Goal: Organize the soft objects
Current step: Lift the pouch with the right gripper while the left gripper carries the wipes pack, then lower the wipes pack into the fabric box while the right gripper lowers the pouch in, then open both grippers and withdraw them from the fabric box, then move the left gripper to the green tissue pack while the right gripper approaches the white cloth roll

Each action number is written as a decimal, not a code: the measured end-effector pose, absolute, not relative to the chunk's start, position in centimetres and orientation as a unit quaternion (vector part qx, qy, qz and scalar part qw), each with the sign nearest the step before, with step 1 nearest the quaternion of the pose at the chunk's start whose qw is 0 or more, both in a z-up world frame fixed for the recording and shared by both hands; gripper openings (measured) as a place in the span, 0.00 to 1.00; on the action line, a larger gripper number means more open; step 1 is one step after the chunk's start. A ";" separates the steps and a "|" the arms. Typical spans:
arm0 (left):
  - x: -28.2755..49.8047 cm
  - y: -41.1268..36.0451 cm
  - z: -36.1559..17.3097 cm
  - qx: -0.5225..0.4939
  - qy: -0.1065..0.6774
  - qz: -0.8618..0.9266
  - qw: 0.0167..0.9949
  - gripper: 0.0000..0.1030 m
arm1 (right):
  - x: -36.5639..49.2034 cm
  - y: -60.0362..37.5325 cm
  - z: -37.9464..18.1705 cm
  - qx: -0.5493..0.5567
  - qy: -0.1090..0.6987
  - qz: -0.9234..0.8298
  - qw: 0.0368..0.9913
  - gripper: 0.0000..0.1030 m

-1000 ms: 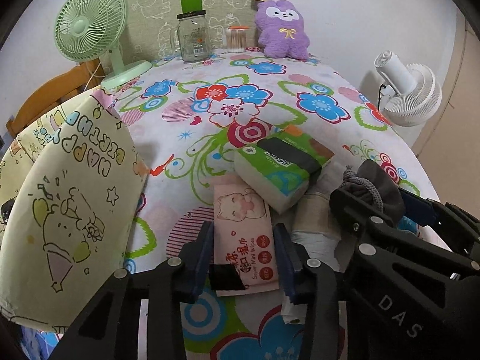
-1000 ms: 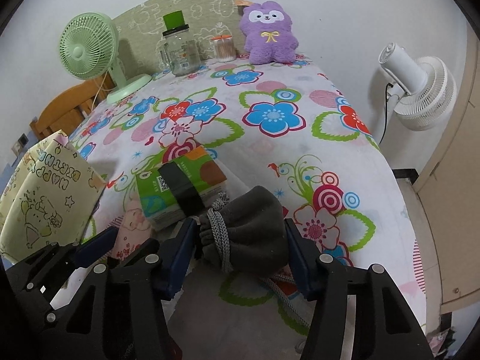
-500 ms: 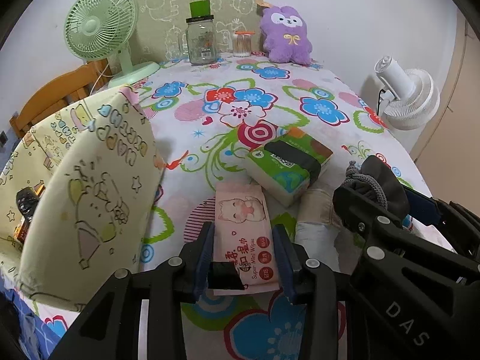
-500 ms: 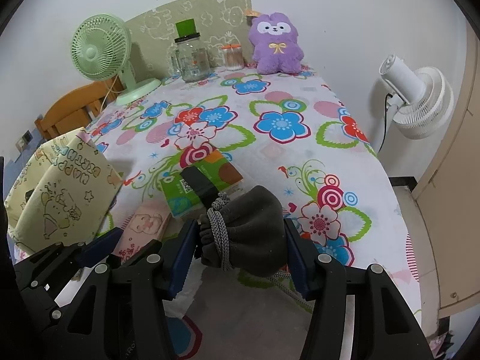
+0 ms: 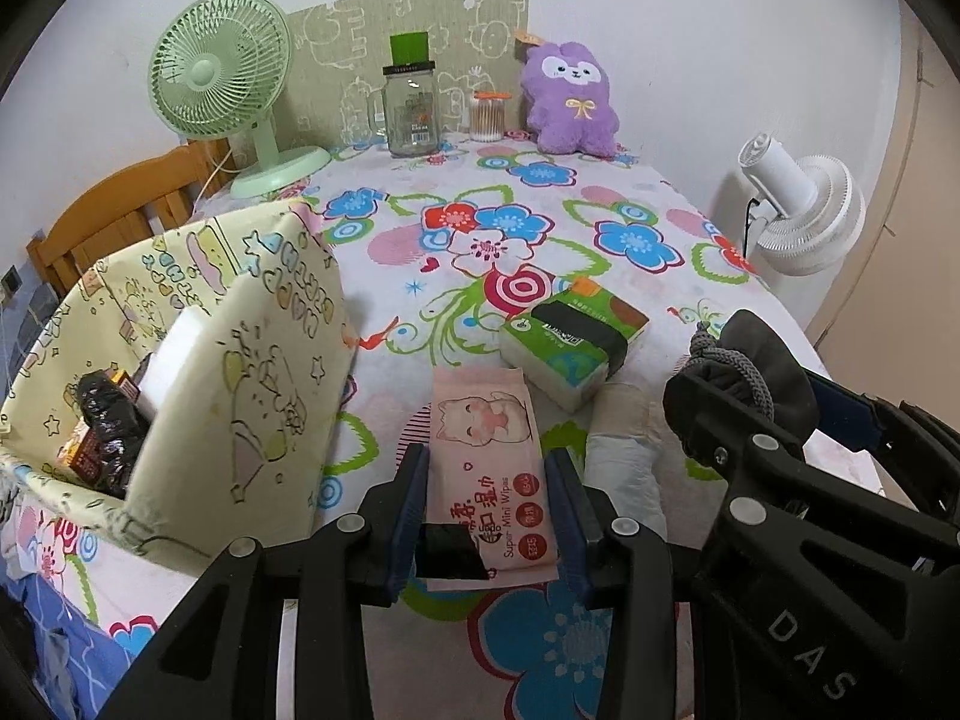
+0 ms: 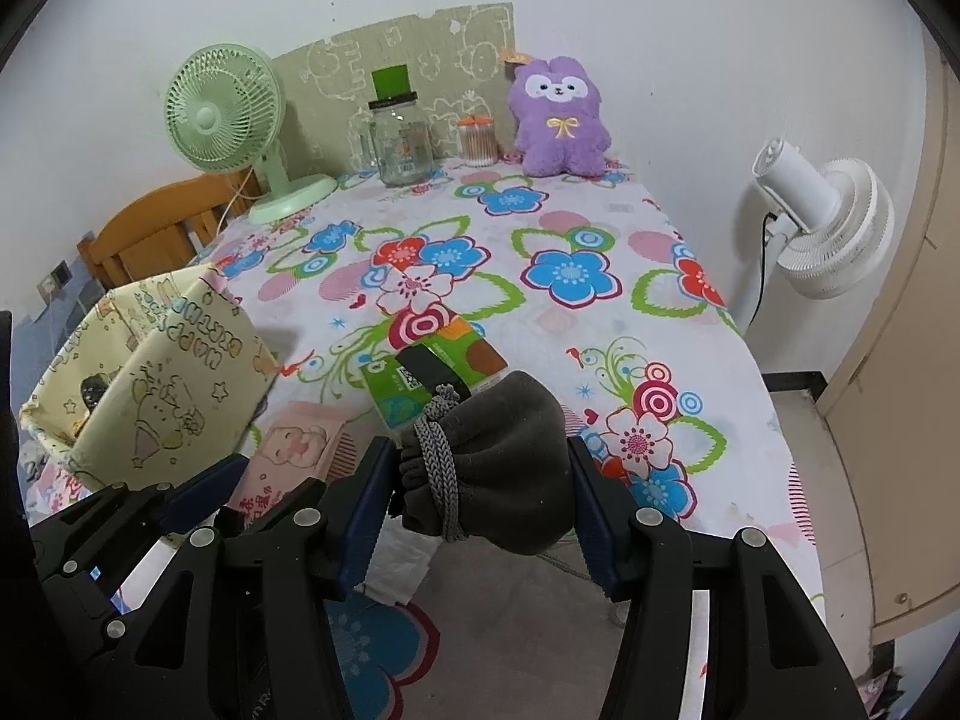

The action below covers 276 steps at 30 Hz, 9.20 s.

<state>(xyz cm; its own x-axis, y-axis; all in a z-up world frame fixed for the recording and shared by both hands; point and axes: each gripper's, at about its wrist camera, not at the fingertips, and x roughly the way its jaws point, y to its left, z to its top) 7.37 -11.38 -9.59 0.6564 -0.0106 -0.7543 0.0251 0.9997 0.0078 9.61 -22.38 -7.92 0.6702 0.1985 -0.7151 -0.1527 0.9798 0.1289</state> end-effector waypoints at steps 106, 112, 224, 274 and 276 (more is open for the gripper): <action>8.6 6.5 -3.0 0.003 0.361 0.046 0.931 0.39 | 11.9 -2.8 0.3 -0.028 0.347 0.206 0.914 0.58; 9.0 8.2 -4.3 -0.008 0.378 0.062 0.924 0.39 | 12.5 -0.9 -0.8 -0.040 0.360 0.219 0.906 0.58; 4.9 -8.5 -0.6 0.013 0.347 -0.067 0.936 0.96 | 6.5 -18.1 2.6 -0.035 0.312 0.095 0.945 1.00; 8.6 -11.5 -12.0 0.022 0.440 -0.100 0.892 0.72 | 11.0 -19.8 -10.3 -0.007 0.425 0.109 0.899 0.73; 8.7 -11.4 -12.0 0.019 0.442 -0.101 0.891 0.72 | 11.2 -19.8 -10.5 -0.001 0.431 0.112 0.895 0.64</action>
